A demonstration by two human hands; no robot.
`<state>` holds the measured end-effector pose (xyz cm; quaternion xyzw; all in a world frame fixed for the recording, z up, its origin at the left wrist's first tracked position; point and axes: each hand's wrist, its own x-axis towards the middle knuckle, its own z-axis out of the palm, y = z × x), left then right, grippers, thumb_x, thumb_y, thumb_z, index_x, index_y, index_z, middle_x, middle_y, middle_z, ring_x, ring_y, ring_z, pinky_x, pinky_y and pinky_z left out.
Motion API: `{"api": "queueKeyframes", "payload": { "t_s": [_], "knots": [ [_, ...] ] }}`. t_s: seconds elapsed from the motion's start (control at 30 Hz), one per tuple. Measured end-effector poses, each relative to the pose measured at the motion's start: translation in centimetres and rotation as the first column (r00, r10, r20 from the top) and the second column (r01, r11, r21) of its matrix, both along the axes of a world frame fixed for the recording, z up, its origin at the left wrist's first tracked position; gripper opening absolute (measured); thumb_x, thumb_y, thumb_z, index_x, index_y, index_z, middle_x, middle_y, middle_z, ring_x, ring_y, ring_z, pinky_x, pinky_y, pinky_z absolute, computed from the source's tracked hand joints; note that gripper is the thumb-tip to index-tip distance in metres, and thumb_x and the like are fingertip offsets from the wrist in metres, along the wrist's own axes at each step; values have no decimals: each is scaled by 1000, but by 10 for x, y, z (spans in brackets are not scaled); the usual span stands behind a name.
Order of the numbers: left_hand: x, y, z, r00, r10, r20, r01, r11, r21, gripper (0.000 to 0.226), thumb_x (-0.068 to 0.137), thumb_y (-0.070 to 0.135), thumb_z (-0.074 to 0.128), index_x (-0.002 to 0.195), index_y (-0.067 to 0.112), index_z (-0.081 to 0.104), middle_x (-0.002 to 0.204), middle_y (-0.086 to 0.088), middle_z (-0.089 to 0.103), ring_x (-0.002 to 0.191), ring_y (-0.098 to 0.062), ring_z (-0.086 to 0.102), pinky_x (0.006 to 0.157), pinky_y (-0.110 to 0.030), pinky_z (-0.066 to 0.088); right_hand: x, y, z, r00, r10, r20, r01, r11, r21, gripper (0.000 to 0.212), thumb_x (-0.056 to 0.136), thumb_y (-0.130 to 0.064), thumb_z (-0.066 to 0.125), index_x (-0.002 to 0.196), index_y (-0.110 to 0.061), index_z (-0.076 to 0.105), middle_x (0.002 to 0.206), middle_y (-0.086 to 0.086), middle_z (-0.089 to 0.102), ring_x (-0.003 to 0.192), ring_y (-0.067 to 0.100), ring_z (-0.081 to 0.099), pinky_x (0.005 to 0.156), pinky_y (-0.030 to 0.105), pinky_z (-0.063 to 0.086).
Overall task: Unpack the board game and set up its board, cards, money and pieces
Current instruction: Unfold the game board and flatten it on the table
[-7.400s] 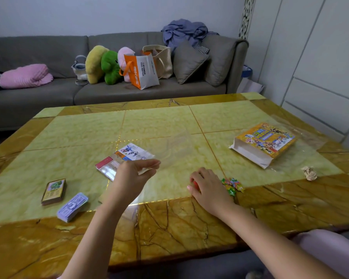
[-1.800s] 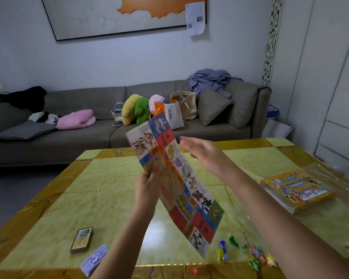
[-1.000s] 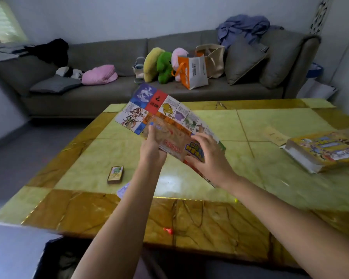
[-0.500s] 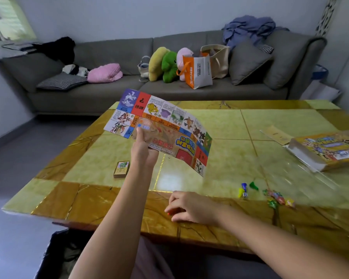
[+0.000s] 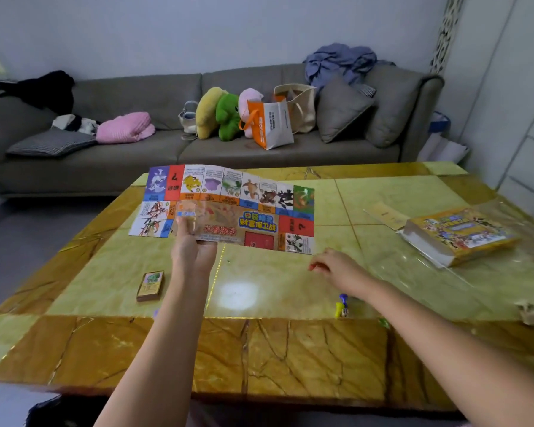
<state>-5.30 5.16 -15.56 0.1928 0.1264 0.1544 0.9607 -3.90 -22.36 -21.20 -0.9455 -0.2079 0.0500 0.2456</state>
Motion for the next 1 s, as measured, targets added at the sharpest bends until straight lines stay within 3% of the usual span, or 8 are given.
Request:
{"api": "queueKeyframes", "payload": {
  "t_s": [0.23, 0.4, 0.53, 0.6, 0.63, 0.73, 0.9, 1.0],
  "knots": [
    [10, -22, 6, 998, -56, -3, 56, 998, 21, 43, 103, 33, 35, 139, 12, 45, 134, -15, 56, 125, -26, 53, 106, -50, 37, 11, -40, -2, 987, -156, -42, 150, 981, -120, 11, 84, -24, 70, 93, -17, 71, 95, -1, 70, 86, 12, 63, 77, 23, 49],
    [11, -30, 11, 991, -133, -1, 133, 991, 4, 45, 102, 35, 34, 138, 10, 43, 133, -15, 56, 123, -27, 52, 91, -48, 43, 14, -42, 2, 980, -187, -71, 181, 980, -83, 29, 81, -27, 74, 107, -20, 67, 105, -7, 65, 90, 10, 65, 77, 20, 47],
    [10, -31, 16, 978, -197, 66, 197, 980, 19, 38, 100, 36, 40, 116, 8, 61, 101, -15, 71, 99, -26, 63, 102, -49, 39, 18, -26, 45, 964, -256, 78, 223, 930, 293, 36, 91, -36, 60, 122, -17, 59, 115, -4, 63, 91, 7, 58, 68, 11, 40],
    [8, -30, 20, 967, -232, 104, 227, 972, 54, 30, 90, 34, 59, 98, 8, 71, 103, -15, 72, 102, -28, 64, 106, -51, 36, 20, -14, 73, 957, -252, 142, 176, 897, 405, 51, 90, -44, 58, 132, -17, 51, 124, -2, 59, 97, 8, 56, 74, 15, 44],
    [7, -29, 23, 958, -254, 133, 246, 966, 73, 37, 76, 34, 75, 103, 9, 71, 111, -15, 70, 108, -29, 62, 106, -53, 37, 22, -7, 85, 958, -236, 163, 146, 892, 429, 60, 87, -49, 60, 137, -19, 46, 131, -3, 55, 106, 11, 55, 82, 23, 48],
    [10, -25, 26, 939, -295, 179, 257, 944, 205, 95, 38, 39, 96, 122, 13, 62, 124, -12, 64, 113, -28, 62, 93, -53, 49, 24, 13, 118, 957, -143, 252, 33, 919, 394, 80, 80, -60, 63, 146, -26, 34, 146, -4, 42, 129, 14, 43, 105, 37, 40],
    [12, -22, 37, 944, -274, 184, 217, 934, 283, 106, 40, 48, 93, 132, 13, 55, 130, -11, 60, 119, -27, 57, 93, -52, 48, 16, 48, 140, 894, -31, 447, -132, 935, 329, 71, 84, -43, 67, 144, -17, 39, 140, -2, 49, 124, 11, 47, 102, 24, 40],
    [8, -20, 40, 971, -176, 161, 120, 944, 307, 69, 64, 48, 80, 121, 15, 61, 116, -8, 68, 103, -24, 67, 89, -49, 54, 13, 58, 136, 844, -49, 533, -142, 940, 311, 68, 85, -38, 68, 143, -14, 40, 142, 0, 48, 128, 12, 45, 105, 21, 34]
  ]
}}
